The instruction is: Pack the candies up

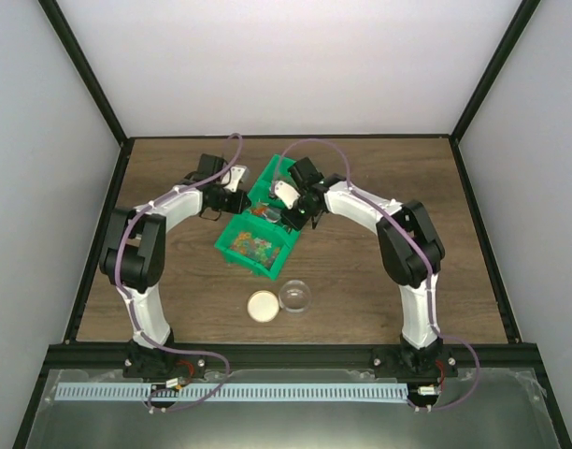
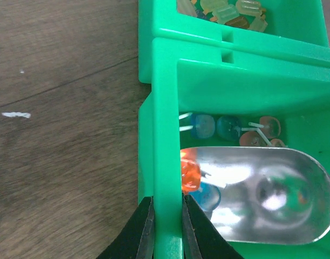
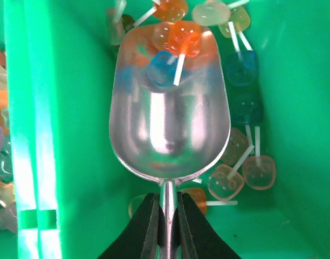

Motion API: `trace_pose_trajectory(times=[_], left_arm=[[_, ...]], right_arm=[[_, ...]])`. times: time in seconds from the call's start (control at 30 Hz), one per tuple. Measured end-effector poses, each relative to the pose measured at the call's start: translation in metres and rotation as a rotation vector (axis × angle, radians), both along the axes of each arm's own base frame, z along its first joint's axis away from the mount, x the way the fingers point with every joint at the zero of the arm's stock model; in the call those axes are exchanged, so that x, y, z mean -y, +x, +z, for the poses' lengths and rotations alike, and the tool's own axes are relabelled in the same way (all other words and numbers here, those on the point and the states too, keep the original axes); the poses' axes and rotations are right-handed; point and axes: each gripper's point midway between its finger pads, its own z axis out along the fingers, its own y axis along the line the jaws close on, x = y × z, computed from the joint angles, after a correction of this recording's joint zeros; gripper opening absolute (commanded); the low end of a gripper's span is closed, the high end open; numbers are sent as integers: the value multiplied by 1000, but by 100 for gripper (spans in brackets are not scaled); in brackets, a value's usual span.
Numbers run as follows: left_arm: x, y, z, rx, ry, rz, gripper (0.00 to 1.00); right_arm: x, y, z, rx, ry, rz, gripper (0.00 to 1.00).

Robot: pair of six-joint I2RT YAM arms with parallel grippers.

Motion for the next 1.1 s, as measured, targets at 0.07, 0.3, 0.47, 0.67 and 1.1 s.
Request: trace_pose_trajectory(times=[0.07, 0.3, 0.47, 0.67, 1.1], left_arm=[[4, -2, 0, -3, -5, -13, 4], [8, -3, 0, -1, -6, -26, 4], [7, -3, 1, 0, -4, -25, 4], [7, -1, 0, 4, 2, -34, 4], [2, 2, 0, -6, 15, -54, 4]], right_arm=[[5, -5, -3, 9, -19, 13, 1], [7, 7, -3, 4, 4, -8, 1], [7, 0, -8, -1, 80, -28, 1], [0, -3, 1, 4, 186, -51, 1], [8, -5, -4, 75, 316, -82, 1]])
